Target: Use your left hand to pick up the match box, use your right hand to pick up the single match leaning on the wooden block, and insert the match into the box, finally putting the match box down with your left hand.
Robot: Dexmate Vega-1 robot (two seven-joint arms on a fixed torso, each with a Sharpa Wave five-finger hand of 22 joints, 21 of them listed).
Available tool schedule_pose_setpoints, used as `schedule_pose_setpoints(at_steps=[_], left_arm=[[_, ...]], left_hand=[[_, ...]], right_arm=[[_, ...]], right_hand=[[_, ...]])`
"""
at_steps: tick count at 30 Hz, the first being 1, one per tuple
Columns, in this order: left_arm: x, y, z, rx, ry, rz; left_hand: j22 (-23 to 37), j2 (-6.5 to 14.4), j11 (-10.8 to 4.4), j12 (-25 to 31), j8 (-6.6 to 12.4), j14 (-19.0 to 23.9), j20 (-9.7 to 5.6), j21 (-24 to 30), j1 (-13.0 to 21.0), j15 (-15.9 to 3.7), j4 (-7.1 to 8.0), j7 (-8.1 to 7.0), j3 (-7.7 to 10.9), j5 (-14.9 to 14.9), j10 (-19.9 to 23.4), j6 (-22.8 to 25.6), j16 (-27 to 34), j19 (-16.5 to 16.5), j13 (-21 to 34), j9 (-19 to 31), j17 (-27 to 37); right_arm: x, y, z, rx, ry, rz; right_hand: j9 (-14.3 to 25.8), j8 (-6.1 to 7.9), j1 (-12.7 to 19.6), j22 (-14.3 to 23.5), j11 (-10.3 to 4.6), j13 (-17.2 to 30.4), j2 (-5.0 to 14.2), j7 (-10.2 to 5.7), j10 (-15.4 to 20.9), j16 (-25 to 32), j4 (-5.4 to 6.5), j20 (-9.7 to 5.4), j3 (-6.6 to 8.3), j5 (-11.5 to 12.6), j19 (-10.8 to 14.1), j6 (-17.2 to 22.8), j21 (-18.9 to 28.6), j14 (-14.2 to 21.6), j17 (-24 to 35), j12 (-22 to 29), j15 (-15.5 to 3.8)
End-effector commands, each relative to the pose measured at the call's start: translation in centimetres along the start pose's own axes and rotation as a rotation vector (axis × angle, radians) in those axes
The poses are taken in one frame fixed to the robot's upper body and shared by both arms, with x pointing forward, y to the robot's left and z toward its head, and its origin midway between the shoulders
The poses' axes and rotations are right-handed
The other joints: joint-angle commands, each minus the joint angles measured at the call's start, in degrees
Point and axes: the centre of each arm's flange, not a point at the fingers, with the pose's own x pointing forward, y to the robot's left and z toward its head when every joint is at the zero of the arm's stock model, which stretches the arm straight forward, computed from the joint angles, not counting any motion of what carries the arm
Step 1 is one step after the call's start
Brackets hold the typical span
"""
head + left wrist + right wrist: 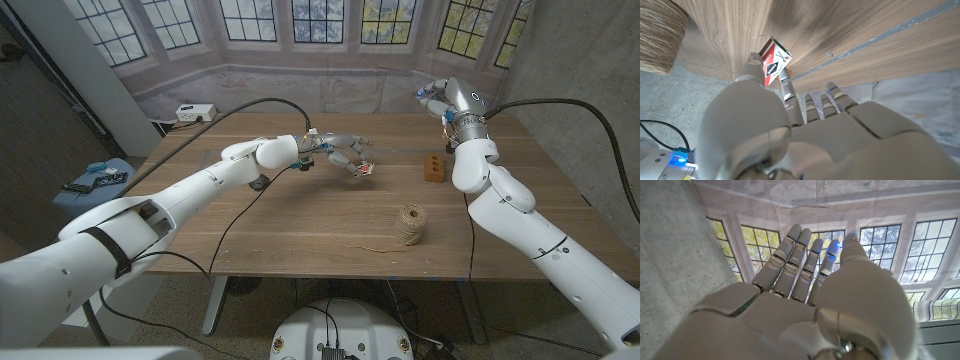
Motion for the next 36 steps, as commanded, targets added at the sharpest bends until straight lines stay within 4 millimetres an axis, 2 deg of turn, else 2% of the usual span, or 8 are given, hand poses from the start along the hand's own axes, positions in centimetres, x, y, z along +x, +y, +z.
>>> schedule_pose_setpoints(at_steps=[1, 4, 8, 19, 36], left_arm=[[-0.7, -0.1, -0.5, 0.001, 0.019, -0.027], [-1.0, -0.2, -0.6, 0.0, 0.026, -0.027], [-1.3, -0.2, -0.8, -0.002, 0.036, -0.036], [-1.9, -0.3, -1.3, 0.001, 0.056, -0.04], [-2.0, -0.4, -1.7, 0.003, 0.07, -0.067]], left_hand=[[0.2, 0.1, 0.09, 0.0, -0.07, -0.4, -0.07, -0.1, -0.4, 0.09, -0.13, -0.11, -0.09, -0.1, -0.2, -0.2, -0.1, -0.2, 0.3, 0.2, 0.1], [0.2, 0.1, 0.14, 0.0, -0.1, -0.4, -0.13, -0.1, -0.3, 0.05, -0.15, -0.17, -0.08, -0.1, -0.2, -0.3, -0.1, -0.2, 0.3, 0.2, 0.1], [0.2, 0.1, 0.12, 0.0, -0.16, -0.4, -0.13, -0.1, -0.3, 0.08, -0.18, -0.12, -0.08, -0.1, -0.2, -0.4, 0.0, -0.2, 0.3, 0.2, 0.1], [0.2, 0.1, 0.06, 0.0, -0.17, -0.4, -0.14, -0.1, -0.3, 0.12, -0.19, -0.08, -0.08, -0.1, -0.2, -0.4, 0.0, -0.3, 0.3, 0.2, 0.1], [0.2, 0.2, 0.09, 0.0, -0.27, -0.4, -0.12, -0.1, -0.3, 0.06, -0.22, -0.18, -0.07, -0.1, -0.4, -0.5, 0.0, -0.3, 0.3, 0.2, 0.1]], right_arm=[[0.5, 1.3, 0.1, 0.187, 0.038, 0.038], [0.6, 1.5, 0.2, 0.253, 0.056, 0.054], [0.9, 1.8, 0.5, 0.334, 0.059, 0.072], [2.0, 3.1, 0.7, 0.47, 0.052, 0.102], [2.3, 4.6, -0.5, 0.673, 0.036, 0.146]], right_hand=[[0.1, -0.24, -0.6, 0.1, -0.03, 0.3, 0.07, 0.15, -0.5, 0.0, 0.25, -0.94, -0.22, 0.0, -0.3, -0.6, -0.3, -0.8, 0.3, 0.0, -6.0], [0.0, -0.43, -0.9, 0.1, 0.1, 0.2, 0.26, 0.17, -1.4, -0.2, 0.35, -0.73, -0.3, 0.0, -0.9, -1.2, -0.5, -1.6, 0.4, -0.2, -5.83], [0.0, -0.79, -1.0, 0.2, 0.86, 0.2, 0.33, 1.26, -2.7, -0.5, 0.21, -0.51, -0.4, 0.0, -1.7, -2.5, -0.9, -3.0, 0.5, -0.4, -4.8], [0.0, -0.88, -1.3, 0.2, 1.12, 0.1, 0.5, 1.38, -3.6, -0.5, 0.2, -0.33, -0.53, -0.1, -2.3, -3.3, -1.1, -3.8, 0.6, -0.4, -4.45], [-0.1, -1.12, -2.4, 0.2, 1.2, -0.1, 1.03, 1.48, -5.2, -0.8, 0.69, -1.01, -0.83, -0.1, -3.4, -5.0, -1.5, -5.4, 0.7, -0.5, -4.59]])
